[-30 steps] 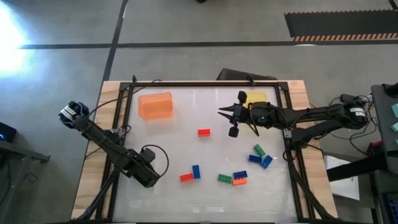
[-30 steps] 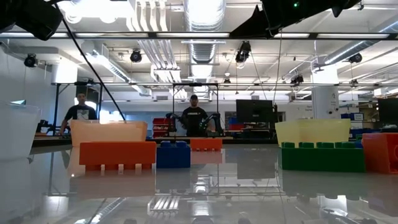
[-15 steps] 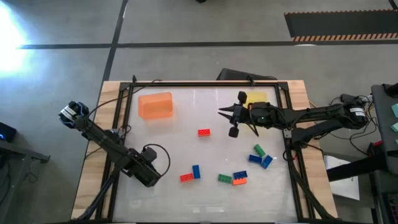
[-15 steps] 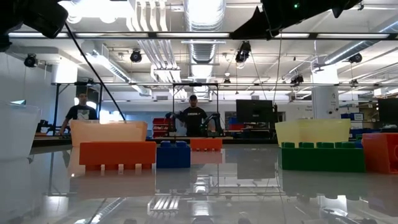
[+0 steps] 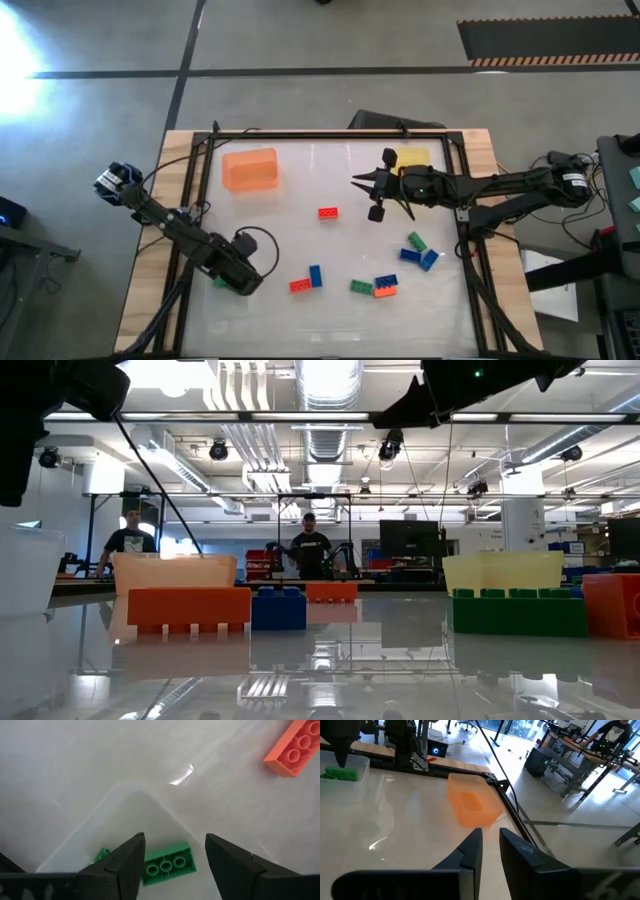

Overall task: Sort & place blocks by color
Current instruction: Put the orange game piece into the yellow bin

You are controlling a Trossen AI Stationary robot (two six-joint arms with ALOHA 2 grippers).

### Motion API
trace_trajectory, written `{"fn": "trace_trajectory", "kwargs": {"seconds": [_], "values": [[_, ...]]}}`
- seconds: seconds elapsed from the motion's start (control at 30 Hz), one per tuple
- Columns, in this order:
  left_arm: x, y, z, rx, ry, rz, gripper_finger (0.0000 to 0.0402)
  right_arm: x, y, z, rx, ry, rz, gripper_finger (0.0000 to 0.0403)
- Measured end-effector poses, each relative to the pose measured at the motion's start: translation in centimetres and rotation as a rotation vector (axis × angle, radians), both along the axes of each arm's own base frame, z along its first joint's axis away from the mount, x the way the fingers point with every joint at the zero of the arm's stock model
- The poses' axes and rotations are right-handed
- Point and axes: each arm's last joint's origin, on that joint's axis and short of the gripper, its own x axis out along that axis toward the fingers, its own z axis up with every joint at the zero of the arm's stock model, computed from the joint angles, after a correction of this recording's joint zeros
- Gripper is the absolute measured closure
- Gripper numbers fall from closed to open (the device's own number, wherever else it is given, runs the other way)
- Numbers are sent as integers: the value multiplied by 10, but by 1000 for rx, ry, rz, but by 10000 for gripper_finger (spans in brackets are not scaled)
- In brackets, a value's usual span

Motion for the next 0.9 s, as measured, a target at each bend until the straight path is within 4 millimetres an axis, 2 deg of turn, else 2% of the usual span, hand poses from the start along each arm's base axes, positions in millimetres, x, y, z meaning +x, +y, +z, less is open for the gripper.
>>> {"fn": "trace_trajectory", "kwargs": {"seconds": [0.23,0.47,0.9], "values": [[14,10,3,37,-85,-71,210,-2,0,-8,-4,24,1,346],[32,29,4,111,-166,-170,210,-4,0,-18,-5,56,2,346],[68,72,14,335,-342,-541,210,-5,-2,-20,-16,65,-2,346]]}}
